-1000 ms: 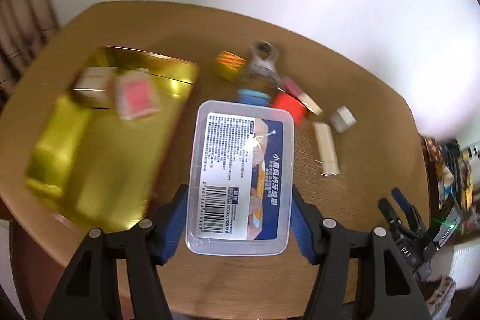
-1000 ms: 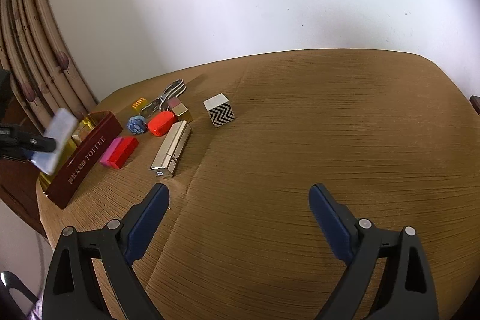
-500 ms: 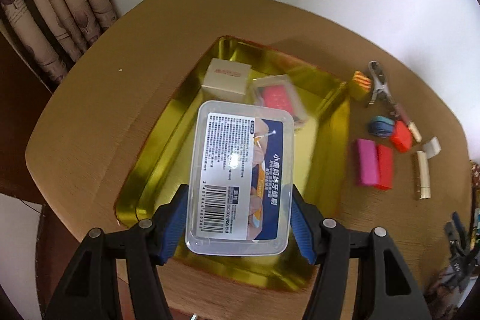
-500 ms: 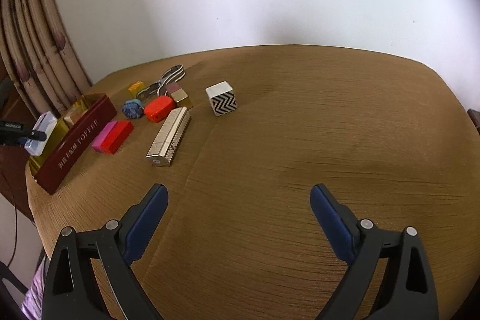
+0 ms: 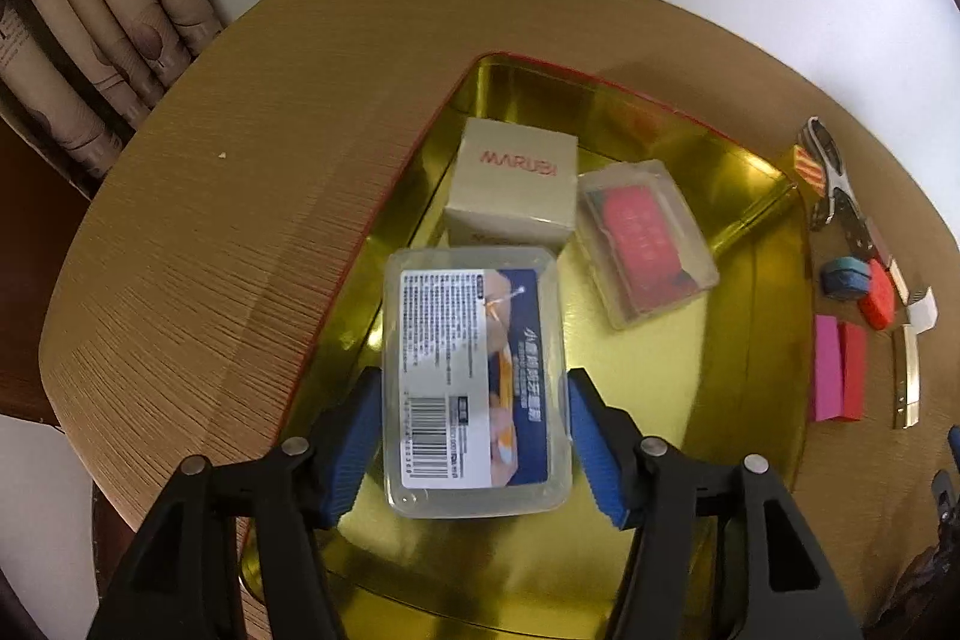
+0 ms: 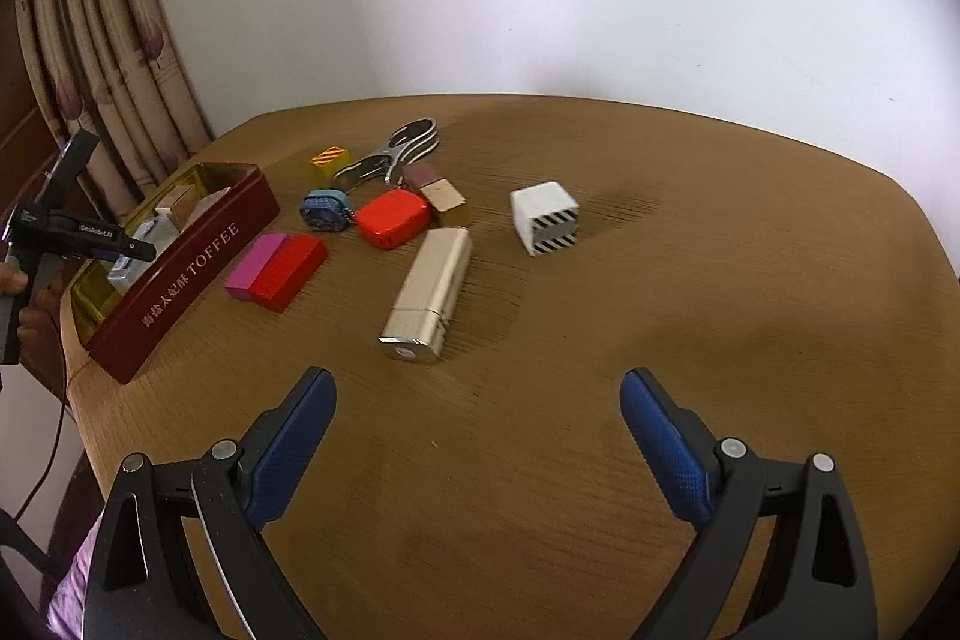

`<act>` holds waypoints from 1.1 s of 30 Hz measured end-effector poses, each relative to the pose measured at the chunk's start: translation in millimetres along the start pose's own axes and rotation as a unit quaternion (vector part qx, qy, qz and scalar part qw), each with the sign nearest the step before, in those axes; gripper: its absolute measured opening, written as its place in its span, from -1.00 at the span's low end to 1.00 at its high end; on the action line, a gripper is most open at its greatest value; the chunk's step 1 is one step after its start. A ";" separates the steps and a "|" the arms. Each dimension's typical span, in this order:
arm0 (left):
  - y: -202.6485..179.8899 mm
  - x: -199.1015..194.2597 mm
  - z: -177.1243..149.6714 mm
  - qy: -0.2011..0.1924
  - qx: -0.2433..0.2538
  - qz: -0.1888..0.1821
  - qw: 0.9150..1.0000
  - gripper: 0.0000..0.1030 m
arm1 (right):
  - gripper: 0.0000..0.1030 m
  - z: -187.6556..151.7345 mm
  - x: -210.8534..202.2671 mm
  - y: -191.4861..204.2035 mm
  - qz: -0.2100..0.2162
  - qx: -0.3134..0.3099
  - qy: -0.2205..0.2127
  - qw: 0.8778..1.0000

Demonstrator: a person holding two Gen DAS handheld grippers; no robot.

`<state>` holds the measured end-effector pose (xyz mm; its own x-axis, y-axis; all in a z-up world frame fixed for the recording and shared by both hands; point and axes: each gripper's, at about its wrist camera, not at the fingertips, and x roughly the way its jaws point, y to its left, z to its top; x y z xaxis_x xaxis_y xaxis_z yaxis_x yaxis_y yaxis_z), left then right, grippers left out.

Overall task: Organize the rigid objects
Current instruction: 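Carry the plastic box into the tin and open the left tool, then grasp the ribbed silver-gold case with the right tool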

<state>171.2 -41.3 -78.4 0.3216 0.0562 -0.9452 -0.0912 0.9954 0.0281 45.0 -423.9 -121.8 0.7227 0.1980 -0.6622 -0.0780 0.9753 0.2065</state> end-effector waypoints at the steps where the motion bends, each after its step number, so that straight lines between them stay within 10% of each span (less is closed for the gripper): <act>1: 0.7 1.4 -0.5 0.005 0.002 0.002 1.000 0.19 | 0.84 3.2 4.0 4.1 0.000 -0.003 0.003 1.000; 17: 8.7 -94.9 -82.9 -0.100 -0.065 -0.056 0.991 0.20 | 0.44 49.0 67.3 30.6 -0.030 -0.020 0.077 0.996; 21: 19.2 -100.0 -110.5 -0.095 -0.093 -0.073 0.988 0.20 | -0.38 52.5 84.6 30.2 -0.044 -0.019 0.114 0.992; 33: 38.9 -92.3 -166.2 -0.107 -0.119 -0.038 0.986 0.20 | -0.48 52.5 85.3 31.5 -0.047 -0.024 0.143 0.988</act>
<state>-18.7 -20.6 -44.1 0.5250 0.0217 -0.8508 -0.2689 0.9527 -0.1416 140.2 -381.4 -133.9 0.5047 0.1183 -0.8551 -0.0559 0.9930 0.1044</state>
